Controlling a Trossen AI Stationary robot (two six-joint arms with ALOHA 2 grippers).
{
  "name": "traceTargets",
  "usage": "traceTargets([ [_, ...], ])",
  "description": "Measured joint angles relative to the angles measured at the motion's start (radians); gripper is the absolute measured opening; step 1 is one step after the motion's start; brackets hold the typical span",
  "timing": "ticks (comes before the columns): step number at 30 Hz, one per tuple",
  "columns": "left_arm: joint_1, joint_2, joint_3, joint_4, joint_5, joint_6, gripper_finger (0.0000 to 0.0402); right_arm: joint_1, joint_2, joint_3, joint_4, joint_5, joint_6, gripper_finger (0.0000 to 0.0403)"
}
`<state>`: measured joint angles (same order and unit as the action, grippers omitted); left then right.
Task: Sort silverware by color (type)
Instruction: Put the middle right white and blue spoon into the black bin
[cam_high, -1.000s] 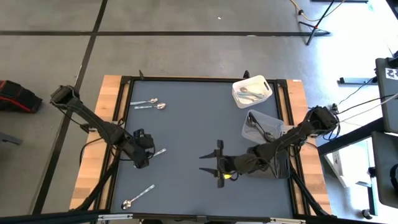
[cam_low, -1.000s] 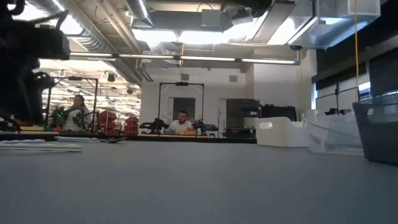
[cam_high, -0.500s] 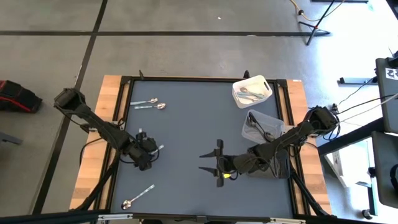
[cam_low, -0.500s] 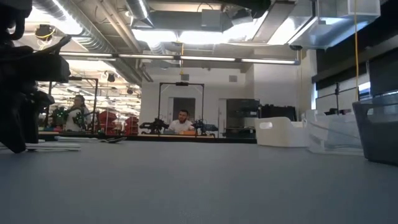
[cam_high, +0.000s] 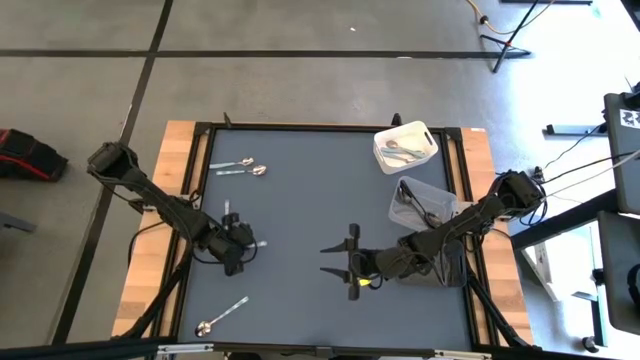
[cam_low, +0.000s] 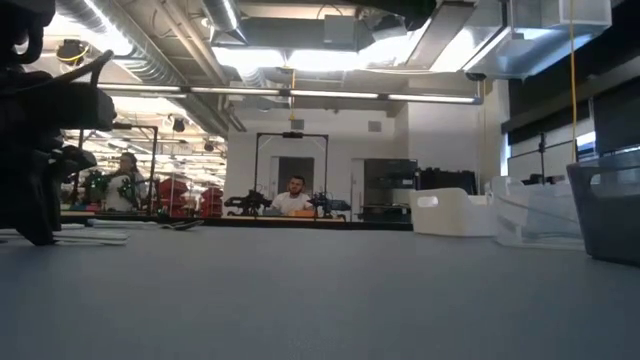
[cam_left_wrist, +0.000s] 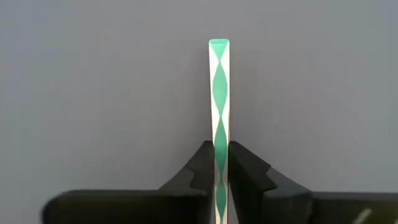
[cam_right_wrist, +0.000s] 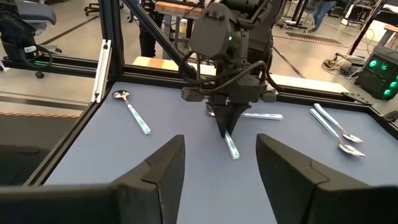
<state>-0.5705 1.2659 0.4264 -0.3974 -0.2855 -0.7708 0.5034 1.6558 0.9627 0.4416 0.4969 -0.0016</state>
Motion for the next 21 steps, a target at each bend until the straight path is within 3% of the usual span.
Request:
traceTargets([
  [4, -0.002, 0.004, 0.018, 0.016, -0.008, 0.048, 0.0014, 0.000, 0.000, 0.000, 0.003, 0.008, 0.001, 0.0183],
  [9, -0.018, 0.005, 0.077, 0.024, -0.037, 0.113, 0.0028, 0.000, 0.000, 0.000, -0.001, 0.008, 0.004, 0.0183],
  [17, -0.085, 0.005, 0.189, 0.030, -0.236, 0.253, 0.0022, 0.000, 0.000, 0.000, -0.003, 0.008, 0.005, 0.0183],
  [21, -0.106, 0.003, 0.197, 0.164, -0.320, 0.380, 0.0026, 0.000, 0.000, 0.000, -0.005, 0.008, 0.005, 0.0183],
])
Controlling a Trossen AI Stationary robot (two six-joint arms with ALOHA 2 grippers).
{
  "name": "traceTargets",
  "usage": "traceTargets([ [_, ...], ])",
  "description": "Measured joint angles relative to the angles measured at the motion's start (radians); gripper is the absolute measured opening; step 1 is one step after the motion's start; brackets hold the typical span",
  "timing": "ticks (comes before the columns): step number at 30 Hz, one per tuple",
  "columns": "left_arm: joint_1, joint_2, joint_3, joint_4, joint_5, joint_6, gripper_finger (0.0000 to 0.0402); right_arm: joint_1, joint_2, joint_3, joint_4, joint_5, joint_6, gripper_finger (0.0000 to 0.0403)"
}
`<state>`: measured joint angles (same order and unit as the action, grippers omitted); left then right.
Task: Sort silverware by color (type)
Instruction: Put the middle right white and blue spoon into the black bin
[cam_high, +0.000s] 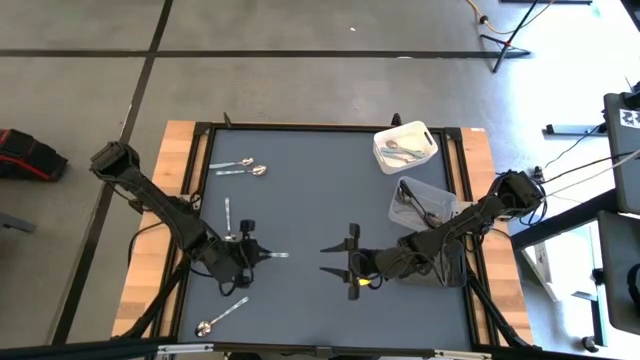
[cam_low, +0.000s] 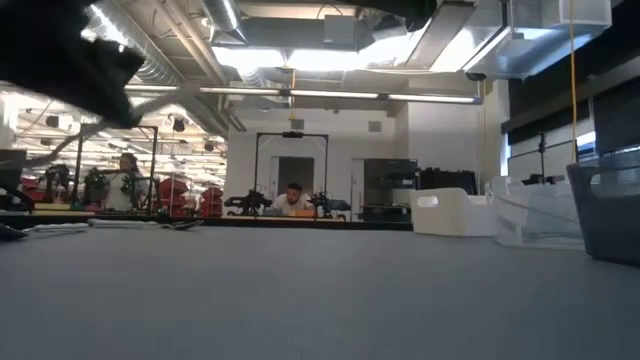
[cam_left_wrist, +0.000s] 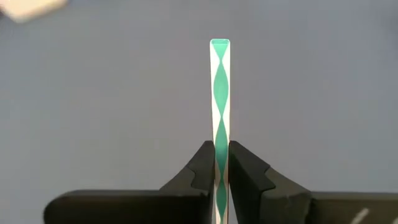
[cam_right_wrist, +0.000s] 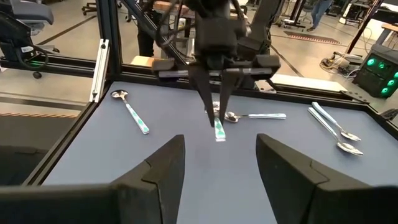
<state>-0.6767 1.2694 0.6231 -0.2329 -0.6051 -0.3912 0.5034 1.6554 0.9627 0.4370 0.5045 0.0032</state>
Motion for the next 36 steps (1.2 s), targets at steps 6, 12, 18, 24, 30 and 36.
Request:
traceTargets([
  [6, -0.020, 0.000, -0.026, 0.258, -0.142, 0.161, 0.0027, 0.000, 0.000, 0.000, 0.003, 0.001, 0.003, 0.0183],
  [12, -0.060, 0.045, -0.119, 0.585, -0.254, 0.267, 0.0028, 0.000, 0.008, 0.000, 0.056, -0.025, 0.068, 0.0183],
  [18, -0.083, 0.115, -0.126, 0.803, -0.232, 0.362, 0.0028, -0.018, 0.045, 0.001, 0.099, -0.029, 0.042, 0.0183],
  [24, -0.121, 0.211, -0.125, 1.056, -0.187, 0.542, 0.0029, -0.075, 0.155, 0.047, 0.231, -0.125, -0.012, 0.0183],
  [30, -0.130, 0.277, -0.126, 1.214, -0.189, 0.611, 0.0029, -0.078, 0.282, 0.147, 0.313, -0.229, -0.154, 0.0183],
  [36, -0.126, 0.283, -0.126, 1.214, -0.189, 0.612, 0.0029, -0.079, 0.336, 0.240, 0.317, -0.269, -0.191, 0.0183],
])
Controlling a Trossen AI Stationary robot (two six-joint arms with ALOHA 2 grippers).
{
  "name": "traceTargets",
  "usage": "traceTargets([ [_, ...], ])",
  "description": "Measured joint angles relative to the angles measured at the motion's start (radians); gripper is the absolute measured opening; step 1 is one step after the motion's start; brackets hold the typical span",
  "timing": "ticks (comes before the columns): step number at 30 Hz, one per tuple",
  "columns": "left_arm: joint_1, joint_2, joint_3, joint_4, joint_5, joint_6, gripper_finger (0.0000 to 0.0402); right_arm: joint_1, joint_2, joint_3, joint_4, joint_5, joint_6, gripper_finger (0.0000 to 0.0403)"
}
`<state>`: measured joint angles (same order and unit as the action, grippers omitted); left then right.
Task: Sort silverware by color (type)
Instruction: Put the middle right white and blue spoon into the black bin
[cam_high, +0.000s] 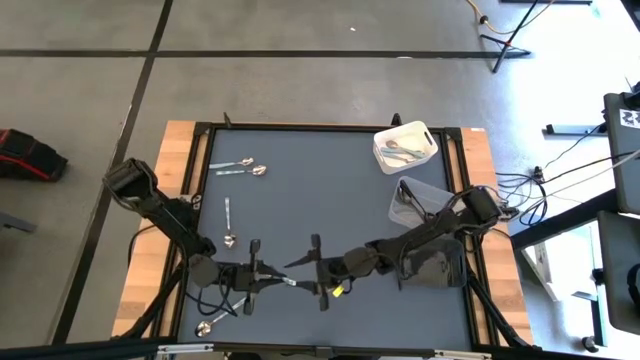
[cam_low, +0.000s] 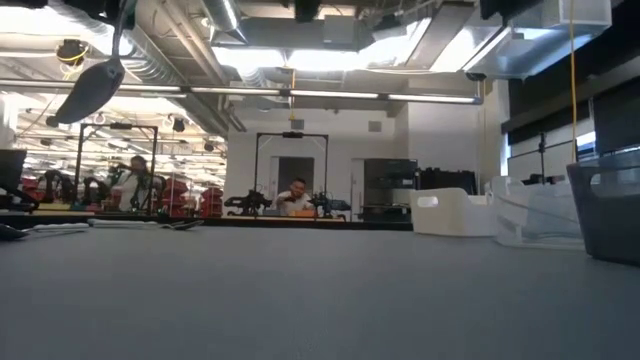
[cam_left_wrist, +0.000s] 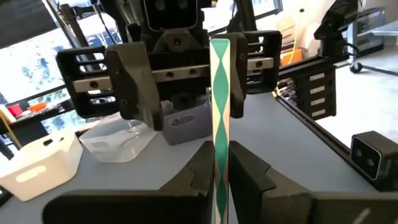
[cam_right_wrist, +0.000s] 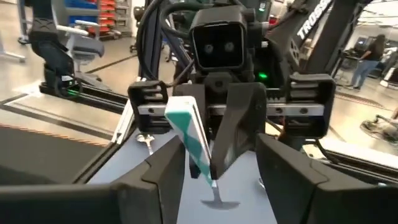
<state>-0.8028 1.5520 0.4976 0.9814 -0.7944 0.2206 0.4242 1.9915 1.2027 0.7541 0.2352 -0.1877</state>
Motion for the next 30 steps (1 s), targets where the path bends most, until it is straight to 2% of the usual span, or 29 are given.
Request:
traceTargets([
  [3, -0.001, 0.000, 0.000, 0.000, -0.004, -0.001, 0.0029, 0.000, 0.014, 0.029, 0.008, -0.050, 0.001, 0.0183],
  [9, 0.005, 0.000, 0.000, 0.000, -0.008, -0.009, 0.0029, 0.002, 0.041, 0.067, 0.002, -0.048, 0.027, 0.0174],
  [12, 0.010, 0.000, 0.000, -0.001, -0.008, -0.012, 0.0029, 0.001, 0.058, 0.087, 0.008, -0.044, 0.028, 0.0136],
  [17, 0.010, -0.001, 0.000, 0.000, -0.005, -0.032, 0.0029, 0.001, 0.060, 0.091, -0.001, -0.034, 0.021, 0.0036],
  [19, 0.009, -0.001, 0.000, 0.000, -0.008, -0.039, 0.0029, 0.000, 0.060, 0.091, 0.003, -0.029, 0.005, 0.0013],
  [24, 0.010, -0.001, 0.000, -0.002, -0.006, -0.055, 0.0035, 0.001, 0.060, 0.091, 0.000, -0.016, 0.008, 0.0028],
  [30, 0.011, -0.001, 0.000, -0.002, -0.004, -0.053, 0.0064, 0.001, 0.059, 0.091, -0.011, -0.015, 0.011, 0.0009],
])
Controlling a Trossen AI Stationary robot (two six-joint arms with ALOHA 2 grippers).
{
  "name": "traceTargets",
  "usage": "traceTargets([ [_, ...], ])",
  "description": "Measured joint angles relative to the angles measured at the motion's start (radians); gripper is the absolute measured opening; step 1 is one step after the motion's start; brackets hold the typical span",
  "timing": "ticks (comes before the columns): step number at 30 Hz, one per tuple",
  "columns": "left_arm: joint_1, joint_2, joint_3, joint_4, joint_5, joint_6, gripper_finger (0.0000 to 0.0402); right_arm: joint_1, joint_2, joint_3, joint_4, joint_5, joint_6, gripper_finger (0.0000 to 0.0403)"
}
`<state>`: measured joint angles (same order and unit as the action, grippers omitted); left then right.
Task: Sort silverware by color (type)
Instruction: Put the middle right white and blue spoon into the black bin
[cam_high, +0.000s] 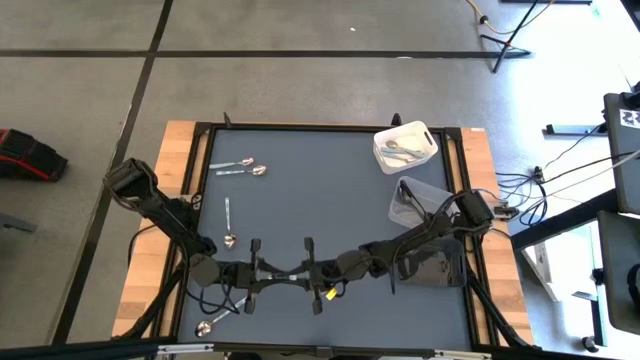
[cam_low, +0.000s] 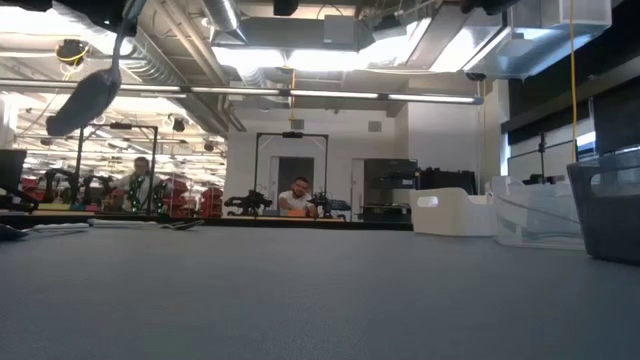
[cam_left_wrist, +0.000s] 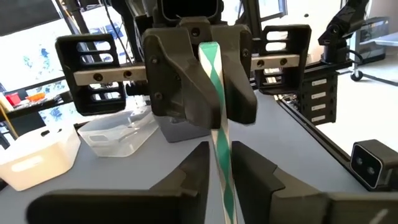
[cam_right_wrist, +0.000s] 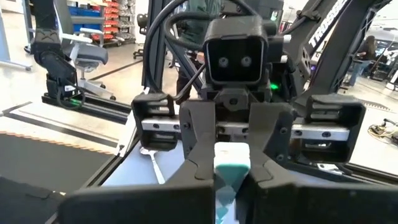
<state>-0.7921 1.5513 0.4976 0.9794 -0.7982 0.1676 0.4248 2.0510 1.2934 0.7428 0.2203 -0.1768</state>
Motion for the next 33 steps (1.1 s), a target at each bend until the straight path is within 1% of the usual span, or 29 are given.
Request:
traceTargets([
  [4, -0.006, -0.012, 0.000, -0.019, -0.003, 0.001, 0.0099, 0.001, -0.001, 0.000, -0.028, 0.036, -0.001, 0.0017],
  [7, -0.042, -0.080, 0.000, -0.101, -0.053, 0.001, 0.0121, 0.015, -0.026, 0.000, -0.098, 0.084, -0.009, 0.0009],
  [10, -0.092, -0.182, 0.000, -0.237, -0.094, -0.025, 0.0130, 0.037, -0.074, 0.000, -0.171, 0.165, -0.015, 0.0009],
  [15, -0.145, -0.314, 0.001, -0.515, -0.096, -0.141, 0.0132, 0.083, -0.140, 0.000, -0.296, 0.287, -0.013, 0.0016],
  [18, -0.150, -0.350, 0.001, -0.658, -0.094, -0.248, 0.0132, 0.109, -0.173, 0.000, -0.368, 0.351, -0.011, 0.0008],
  [21, -0.147, -0.357, 0.001, -0.752, -0.098, -0.321, 0.0132, 0.126, -0.214, 0.000, -0.460, 0.390, 0.026, 0.0010],
  [25, -0.126, -0.356, 0.001, -0.792, -0.095, -0.350, 0.0132, 0.139, -0.280, 0.000, -0.626, 0.399, 0.150, 0.0019],
  [29, -0.103, -0.356, 0.001, -0.792, -0.073, -0.352, 0.0132, 0.147, -0.328, 0.000, -0.781, 0.401, 0.255, 0.0010],
  [33, -0.098, -0.356, 0.001, -0.792, -0.072, -0.352, 0.0132, 0.172, -0.380, 0.000, -0.923, 0.479, 0.355, 0.0015],
])
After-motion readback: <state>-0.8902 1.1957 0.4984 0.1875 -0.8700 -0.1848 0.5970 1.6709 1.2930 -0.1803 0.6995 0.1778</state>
